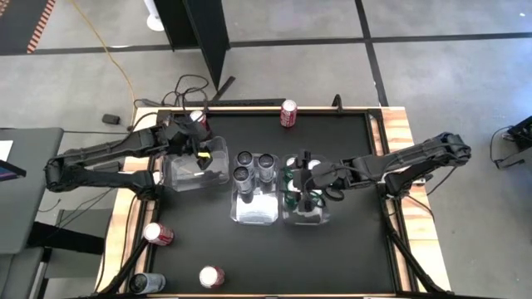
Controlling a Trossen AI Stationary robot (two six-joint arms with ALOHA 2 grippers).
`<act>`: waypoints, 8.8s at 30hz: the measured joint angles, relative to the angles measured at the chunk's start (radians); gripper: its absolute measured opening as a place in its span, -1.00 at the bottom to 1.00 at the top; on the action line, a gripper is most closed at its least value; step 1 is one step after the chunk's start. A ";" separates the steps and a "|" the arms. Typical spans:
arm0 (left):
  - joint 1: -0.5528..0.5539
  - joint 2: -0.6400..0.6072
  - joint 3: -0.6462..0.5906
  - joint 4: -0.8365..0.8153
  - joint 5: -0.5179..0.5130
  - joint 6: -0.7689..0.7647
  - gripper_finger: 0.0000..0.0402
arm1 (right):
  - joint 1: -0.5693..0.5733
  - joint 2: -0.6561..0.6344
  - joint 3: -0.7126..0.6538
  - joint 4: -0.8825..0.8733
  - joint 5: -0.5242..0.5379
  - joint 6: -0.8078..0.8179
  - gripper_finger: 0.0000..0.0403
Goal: Sort soda cans
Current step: Put the bottom left red soda can into the left transparent bin
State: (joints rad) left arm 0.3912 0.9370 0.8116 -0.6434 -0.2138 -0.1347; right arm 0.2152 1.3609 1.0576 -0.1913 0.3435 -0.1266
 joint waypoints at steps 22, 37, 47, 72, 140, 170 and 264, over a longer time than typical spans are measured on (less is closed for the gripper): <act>-0.416 -0.005 0.132 -0.182 0.188 0.084 0.07 | 0.014 -0.001 0.002 0.140 -0.008 -0.128 0.56; -0.798 0.015 0.134 -0.115 0.318 -0.101 0.07 | 0.012 -0.001 0.002 0.161 -0.007 -0.136 0.56; -0.848 0.102 0.134 -0.126 0.393 -0.324 0.07 | 0.012 -0.001 0.002 0.182 -0.006 -0.152 0.56; -1.020 0.309 0.177 -0.500 0.305 -0.668 0.26 | 0.013 0.000 0.002 0.173 -0.003 -0.129 0.56; -1.263 0.428 0.302 0.139 -0.055 -0.854 0.38 | 0.012 0.229 0.103 0.377 -0.009 -0.211 0.56; -1.221 0.522 0.512 -0.347 0.147 -1.129 0.39 | 0.038 0.228 0.117 0.356 -0.053 -0.241 0.56; -1.251 0.818 0.742 -0.389 0.087 -1.051 0.98 | -0.100 0.070 0.116 0.068 0.129 -0.090 0.56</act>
State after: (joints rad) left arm -0.8597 1.7551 1.5532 -1.0328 -0.1265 -1.1856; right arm 0.1150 1.4311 1.1736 -0.1229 0.4725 -0.2169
